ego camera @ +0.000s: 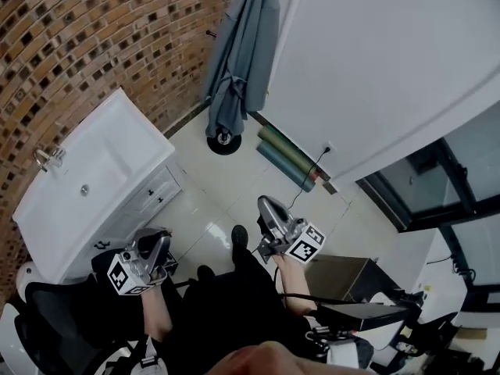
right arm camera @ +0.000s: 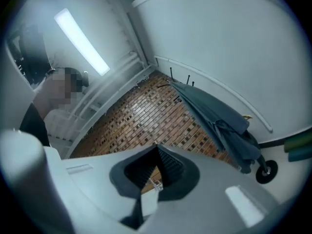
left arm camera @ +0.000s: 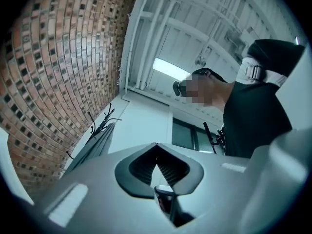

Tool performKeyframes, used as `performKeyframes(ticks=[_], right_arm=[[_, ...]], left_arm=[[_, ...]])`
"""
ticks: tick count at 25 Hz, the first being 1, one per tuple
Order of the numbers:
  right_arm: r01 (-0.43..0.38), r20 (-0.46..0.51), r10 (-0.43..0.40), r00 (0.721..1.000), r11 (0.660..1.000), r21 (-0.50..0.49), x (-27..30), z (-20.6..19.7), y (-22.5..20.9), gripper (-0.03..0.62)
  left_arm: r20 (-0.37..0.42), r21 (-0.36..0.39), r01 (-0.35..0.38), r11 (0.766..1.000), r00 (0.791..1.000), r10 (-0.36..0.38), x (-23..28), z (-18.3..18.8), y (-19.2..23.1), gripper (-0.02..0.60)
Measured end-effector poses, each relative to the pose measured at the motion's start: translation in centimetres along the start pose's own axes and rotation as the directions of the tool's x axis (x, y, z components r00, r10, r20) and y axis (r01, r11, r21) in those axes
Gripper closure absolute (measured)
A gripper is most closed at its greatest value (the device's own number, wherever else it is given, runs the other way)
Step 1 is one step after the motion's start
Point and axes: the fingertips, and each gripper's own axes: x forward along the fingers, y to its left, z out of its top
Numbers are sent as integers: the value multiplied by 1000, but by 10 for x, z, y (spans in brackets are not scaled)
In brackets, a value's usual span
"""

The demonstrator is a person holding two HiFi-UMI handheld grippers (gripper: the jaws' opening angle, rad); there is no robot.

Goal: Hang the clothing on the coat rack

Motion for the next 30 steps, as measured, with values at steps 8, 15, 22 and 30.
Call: performKeyframes(ticks=[8,15,22,30], right_arm=[[21,-124,-48,991,977,-210,-22,-63,94,593],[-79,-72,61,996,951,-298,-21,-29,136,594],[-68,-25,63,998,927,-369,-43,10,129,594],[-54,32,73,997,909,-414,-62,50,107,594]], left_arm=[[104,-19,60,998,993,-57,-67,39,-29,578],[45,66,100,993,994,-103,-52,43,-75,580],[-21,75,131,989,991,-130,-9,24,-88,580],[-18,61,173,983,985,-172,41,13,-89,580]])
